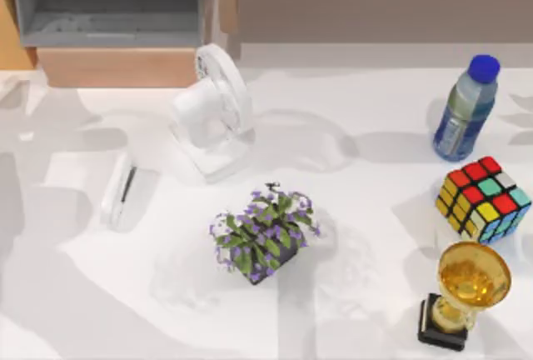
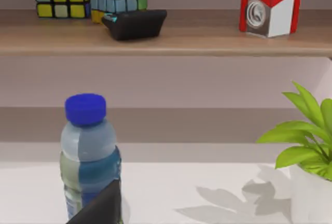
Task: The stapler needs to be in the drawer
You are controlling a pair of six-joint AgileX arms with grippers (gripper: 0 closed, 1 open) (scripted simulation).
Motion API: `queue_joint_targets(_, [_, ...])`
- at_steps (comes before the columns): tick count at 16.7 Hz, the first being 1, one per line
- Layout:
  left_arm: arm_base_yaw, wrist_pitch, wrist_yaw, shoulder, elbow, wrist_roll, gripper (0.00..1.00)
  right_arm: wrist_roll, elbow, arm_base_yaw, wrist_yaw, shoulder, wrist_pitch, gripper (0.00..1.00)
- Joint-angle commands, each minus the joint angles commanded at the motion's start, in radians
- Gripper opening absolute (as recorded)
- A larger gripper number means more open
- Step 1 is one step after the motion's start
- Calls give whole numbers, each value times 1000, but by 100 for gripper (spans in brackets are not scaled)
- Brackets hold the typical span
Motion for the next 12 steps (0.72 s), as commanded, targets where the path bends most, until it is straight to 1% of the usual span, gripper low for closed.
queue_joint_targets(4, [28,64,32,143,67,99,100,0,0,0,0,0,0,100])
queue_joint_targets(12, [24,61,29,157,83,105,100,0,0,0,0,0,0,100])
